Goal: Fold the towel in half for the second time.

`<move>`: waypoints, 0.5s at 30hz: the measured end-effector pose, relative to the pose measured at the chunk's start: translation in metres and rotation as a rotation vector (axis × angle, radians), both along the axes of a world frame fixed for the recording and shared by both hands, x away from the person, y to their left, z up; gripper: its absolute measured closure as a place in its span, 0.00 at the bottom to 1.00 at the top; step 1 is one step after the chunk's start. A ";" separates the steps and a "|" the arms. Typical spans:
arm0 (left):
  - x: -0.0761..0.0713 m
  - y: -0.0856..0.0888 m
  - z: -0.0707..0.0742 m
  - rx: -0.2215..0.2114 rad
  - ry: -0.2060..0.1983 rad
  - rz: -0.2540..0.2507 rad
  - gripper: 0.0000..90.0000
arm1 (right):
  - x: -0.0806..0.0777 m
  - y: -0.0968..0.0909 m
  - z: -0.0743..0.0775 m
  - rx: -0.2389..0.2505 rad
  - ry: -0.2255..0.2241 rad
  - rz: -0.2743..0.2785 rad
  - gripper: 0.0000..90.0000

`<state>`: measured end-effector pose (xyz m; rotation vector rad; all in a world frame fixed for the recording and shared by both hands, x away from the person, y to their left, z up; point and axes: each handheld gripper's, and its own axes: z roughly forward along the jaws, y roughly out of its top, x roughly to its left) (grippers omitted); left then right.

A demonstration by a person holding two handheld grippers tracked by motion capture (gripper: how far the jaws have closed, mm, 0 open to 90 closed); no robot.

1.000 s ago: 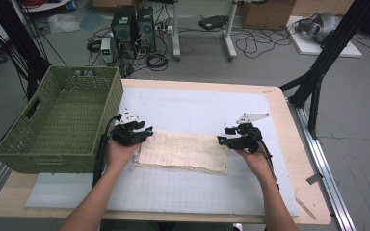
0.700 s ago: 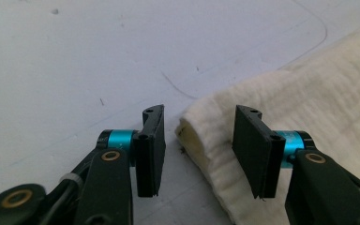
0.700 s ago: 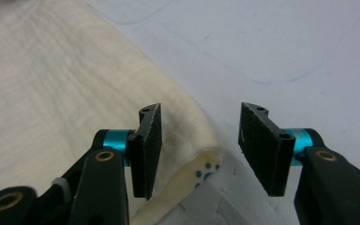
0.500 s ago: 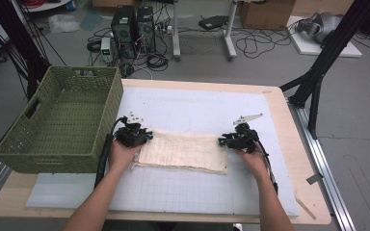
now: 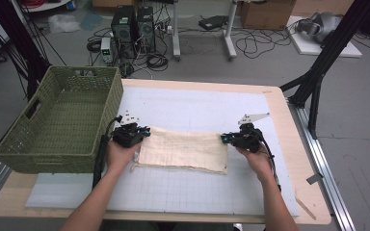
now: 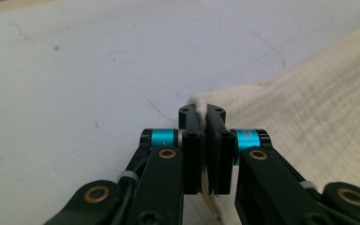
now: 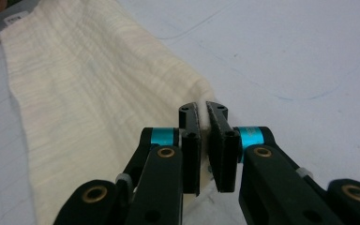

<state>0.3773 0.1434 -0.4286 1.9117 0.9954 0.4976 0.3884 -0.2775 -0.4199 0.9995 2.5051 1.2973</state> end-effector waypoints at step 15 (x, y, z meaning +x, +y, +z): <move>-0.038 0.008 0.002 -0.002 -0.120 -0.041 0.95 | -0.042 -0.002 0.006 0.013 -0.059 0.044 0.94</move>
